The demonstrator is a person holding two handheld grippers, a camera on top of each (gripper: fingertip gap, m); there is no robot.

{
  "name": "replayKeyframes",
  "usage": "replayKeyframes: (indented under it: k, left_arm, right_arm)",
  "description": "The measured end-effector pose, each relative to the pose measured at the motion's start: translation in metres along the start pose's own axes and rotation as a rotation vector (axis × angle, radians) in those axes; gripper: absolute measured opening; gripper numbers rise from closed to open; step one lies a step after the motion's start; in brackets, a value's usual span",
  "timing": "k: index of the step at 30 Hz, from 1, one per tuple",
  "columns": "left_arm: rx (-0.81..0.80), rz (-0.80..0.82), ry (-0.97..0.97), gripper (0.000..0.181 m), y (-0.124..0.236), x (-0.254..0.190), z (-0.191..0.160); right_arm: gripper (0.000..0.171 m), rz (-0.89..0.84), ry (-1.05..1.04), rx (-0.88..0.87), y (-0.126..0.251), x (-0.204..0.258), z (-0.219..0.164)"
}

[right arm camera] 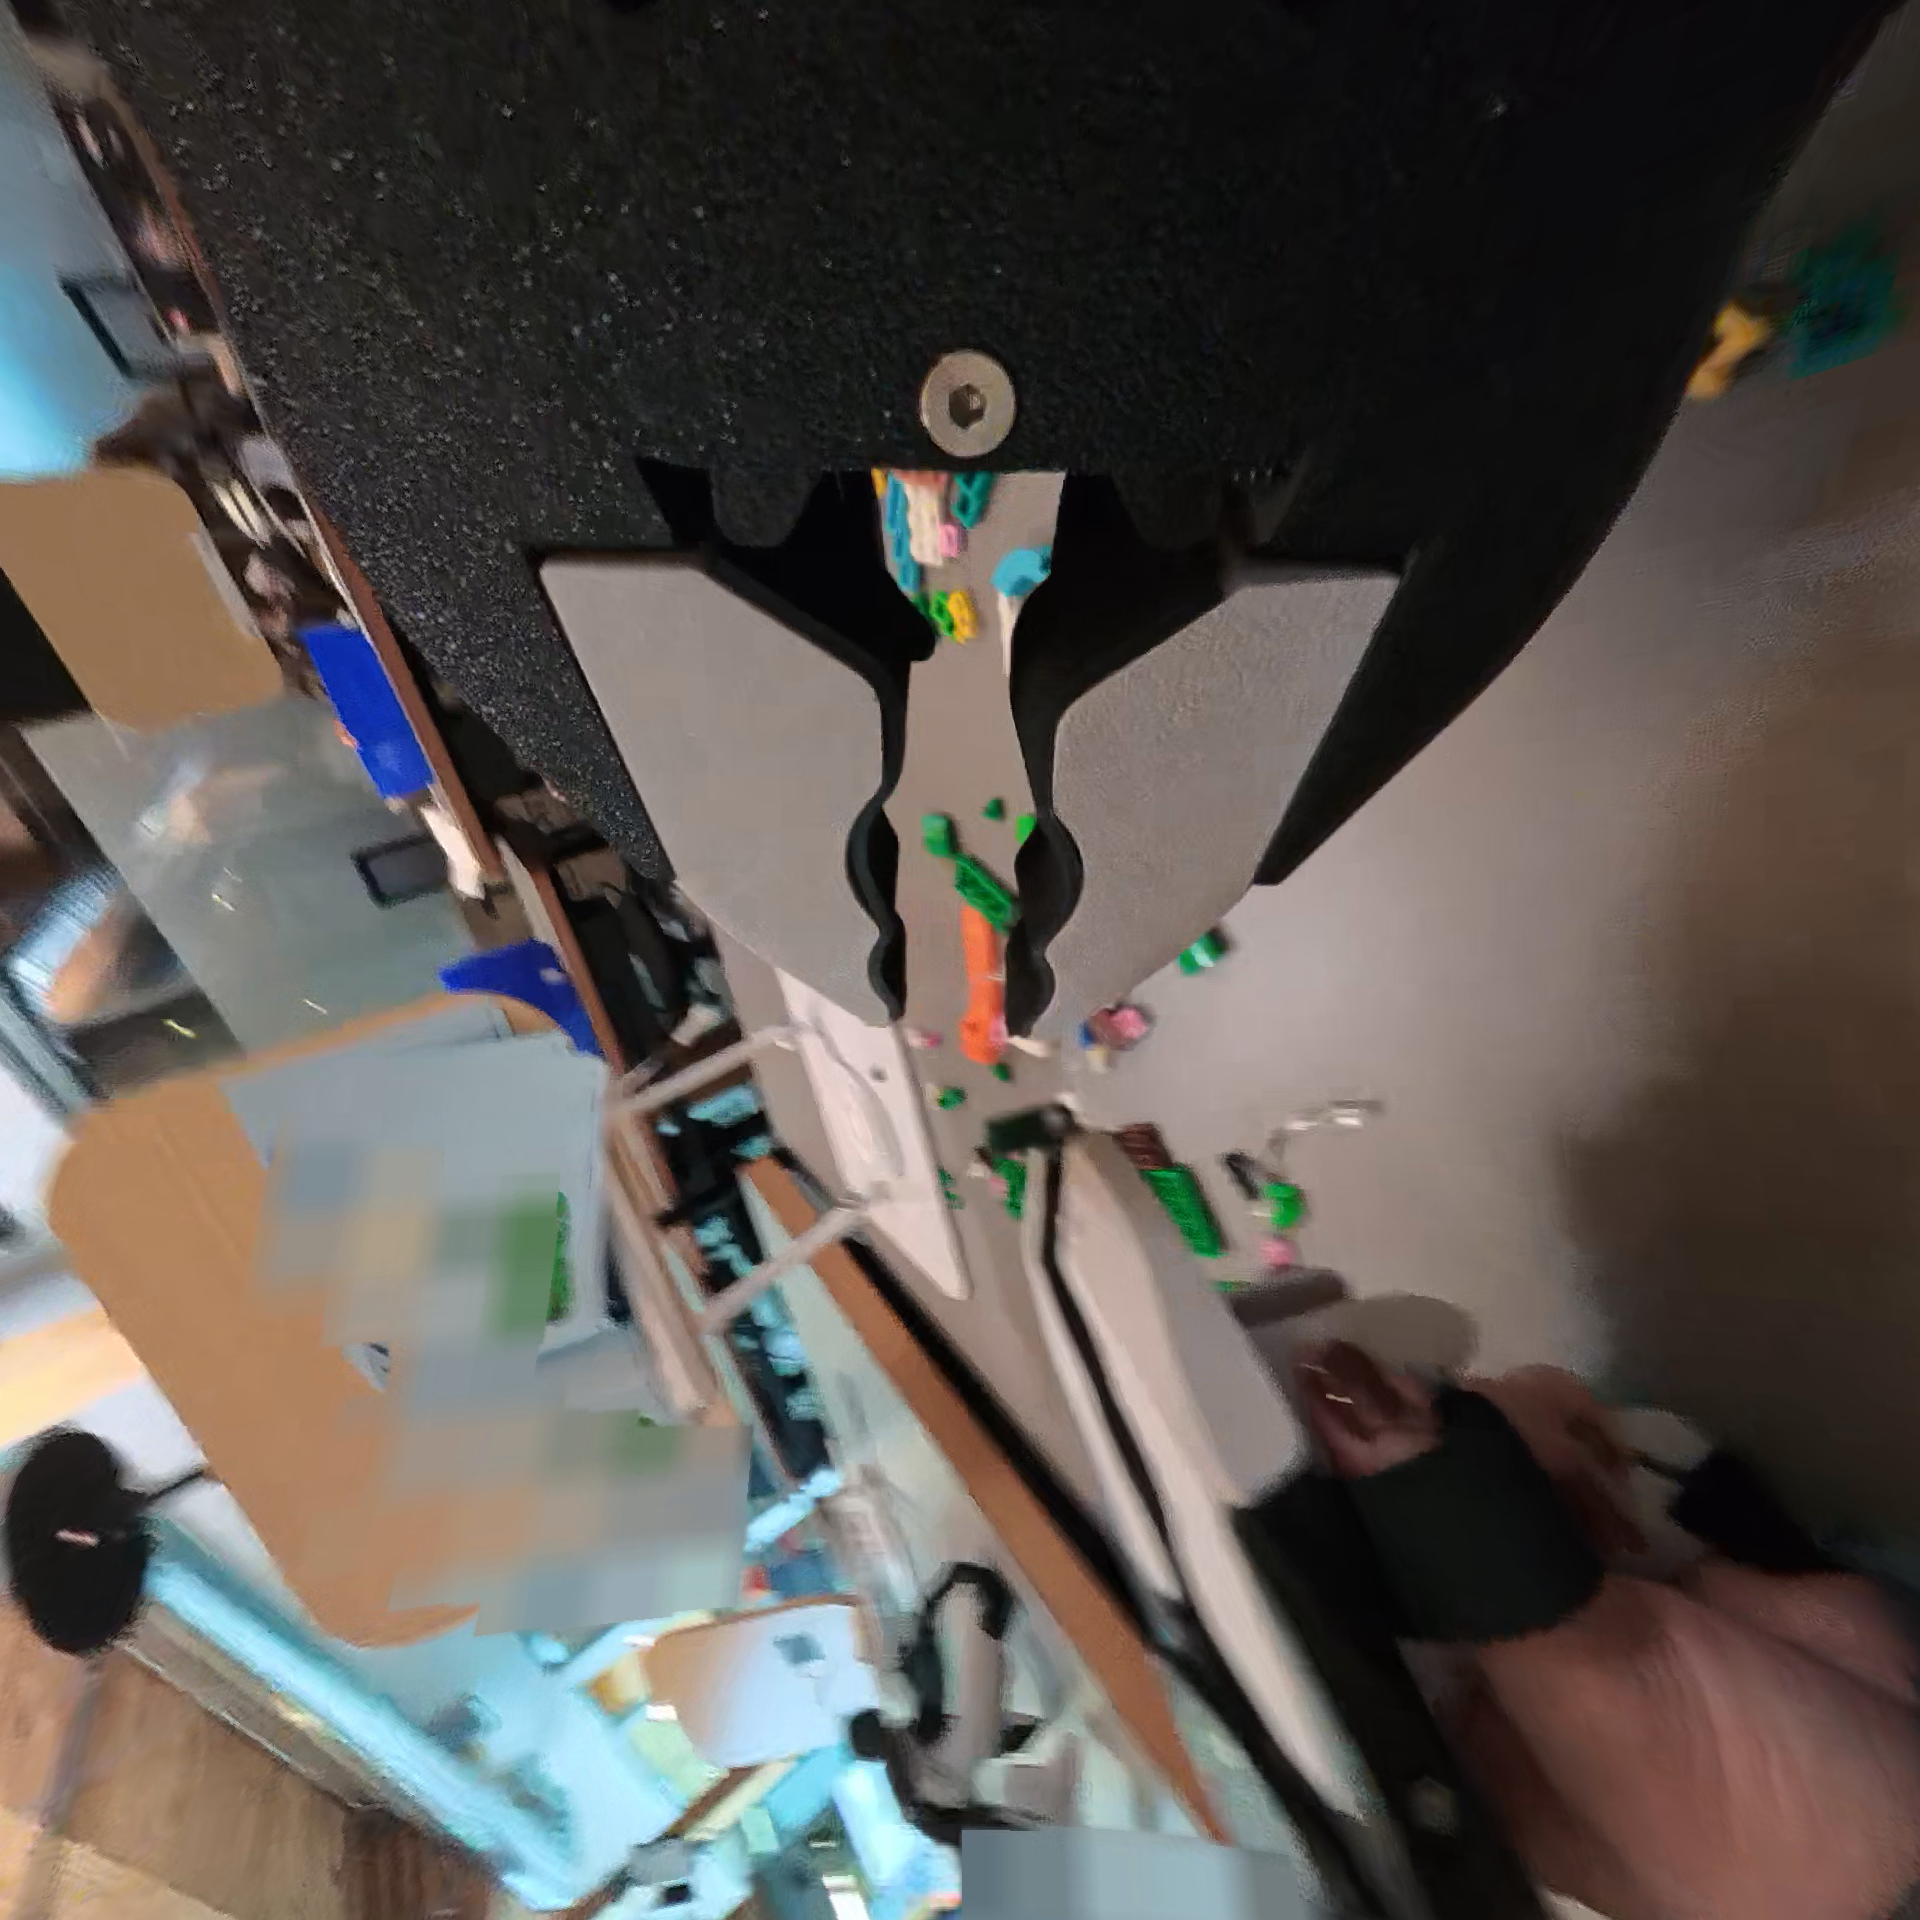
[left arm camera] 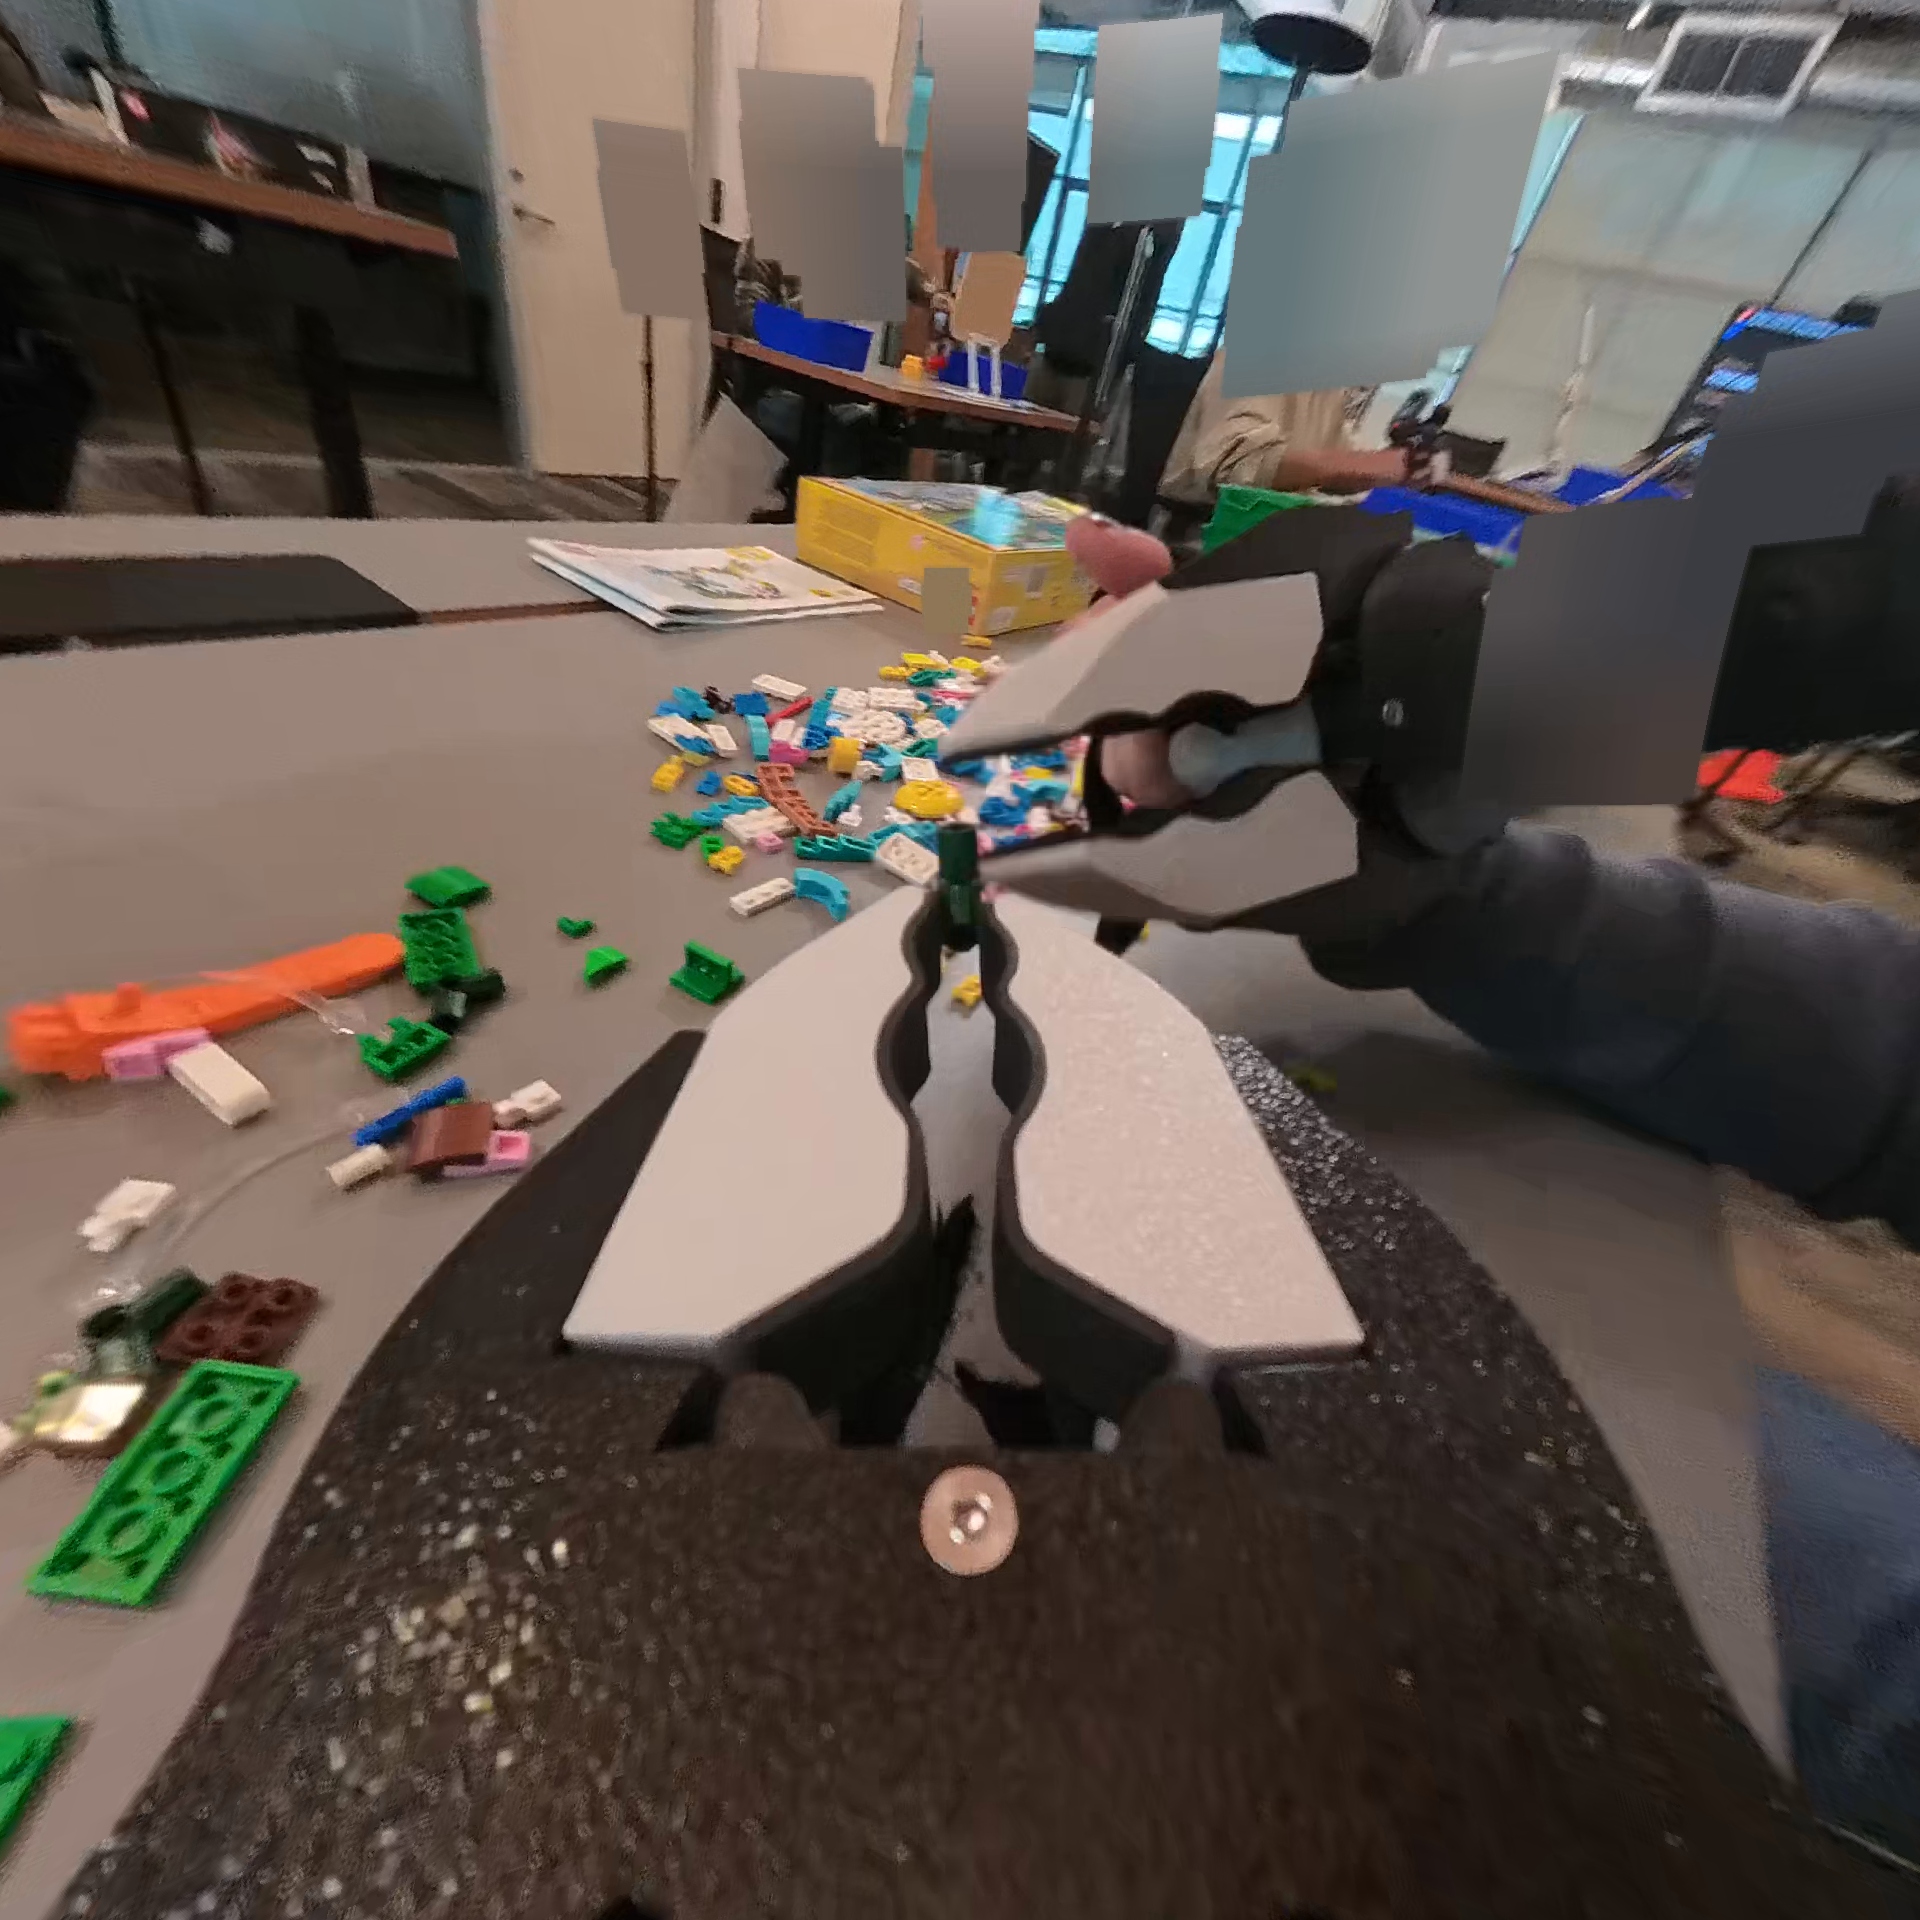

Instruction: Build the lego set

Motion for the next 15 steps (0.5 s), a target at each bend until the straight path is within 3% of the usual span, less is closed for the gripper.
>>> replayKeyframes:
  k: [1,4,9,15]
  left_arm:
    - [-0.01,0.022,-0.045,0.007,0.0,-0.001,0.001]
    - [-0.047,0.048,-0.136,0.007,0.0,-0.007,0.004]
    - [-0.054,0.06,-0.145,0.007,-0.005,-0.01,0.002]
    - [-0.053,0.089,-0.201,0.007,-0.005,-0.01,0.002]
  right_arm:
    - [0.017,-0.088,-0.017,-0.01,0.005,-0.006,-0.005]
    - [0.006,-0.318,-0.143,-0.056,0.019,-0.02,-0.02]
    - [0.006,-0.553,-0.313,-0.115,0.038,-0.038,-0.044]
    - [0.001,-0.704,-0.476,-0.115,0.056,-0.051,-0.067]
Point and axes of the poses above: each gripper's, where its closed fingertips meet, y back along the fingers, z out of its top, x = y × z across the jaws, the point moved 6 cm from there along y, back along the fingers, and after that the axes turned 9 degrees about -x, right-handed, at the moved point
